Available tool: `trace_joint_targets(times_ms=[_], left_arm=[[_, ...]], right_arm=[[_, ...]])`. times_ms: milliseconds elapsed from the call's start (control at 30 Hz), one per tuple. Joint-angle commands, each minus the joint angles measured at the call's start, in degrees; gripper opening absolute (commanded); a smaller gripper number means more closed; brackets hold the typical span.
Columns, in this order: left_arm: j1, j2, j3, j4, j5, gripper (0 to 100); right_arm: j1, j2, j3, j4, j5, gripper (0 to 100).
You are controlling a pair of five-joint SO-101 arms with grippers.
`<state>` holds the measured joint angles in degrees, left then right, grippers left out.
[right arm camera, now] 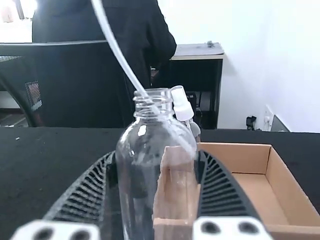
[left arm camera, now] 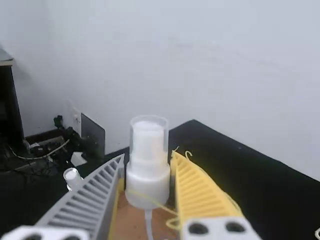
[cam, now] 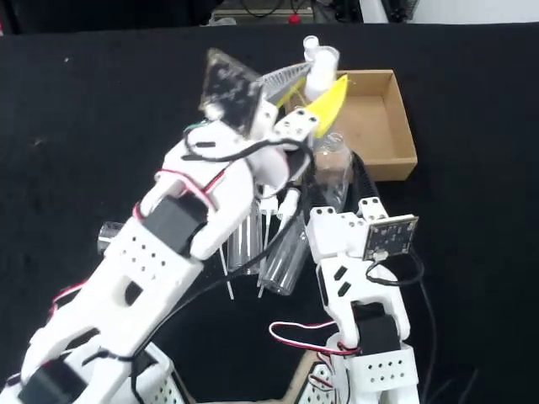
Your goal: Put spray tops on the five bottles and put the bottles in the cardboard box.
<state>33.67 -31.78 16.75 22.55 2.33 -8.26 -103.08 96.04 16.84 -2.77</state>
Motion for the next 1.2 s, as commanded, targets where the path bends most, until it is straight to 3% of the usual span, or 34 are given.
trace_joint_targets(times_ms=[0, 333, 533, 733, 1000, 1167], left_arm=[[2.42, 4.4, -10.59, 6.24, -0.7, 10], [2.68, 9.49, -11.56, 6.68, -0.35, 10], [2.68, 9.23, -10.77, 10.9, -0.26, 21], [2.33, 9.05, -11.03, 13.1, -0.18, 20], [2.15, -4.13, -10.42, 13.36, -0.62, 21], [-1.63, -11.52, -10.42, 18.99, -0.7, 21]], right_arm=[[1.41, -5.49, -4.53, 0.44, -0.26, 9.2], [1.49, -5.49, -4.18, 0.44, -0.26, 9.2], [1.58, -5.49, -4.09, 0.44, -0.18, 9.2], [1.58, -5.49, -4.0, 0.44, -0.18, 9.2], [1.58, -5.49, -3.91, 0.44, -0.18, 9.2], [1.58, -5.49, -3.82, 0.44, -0.18, 9.2]])
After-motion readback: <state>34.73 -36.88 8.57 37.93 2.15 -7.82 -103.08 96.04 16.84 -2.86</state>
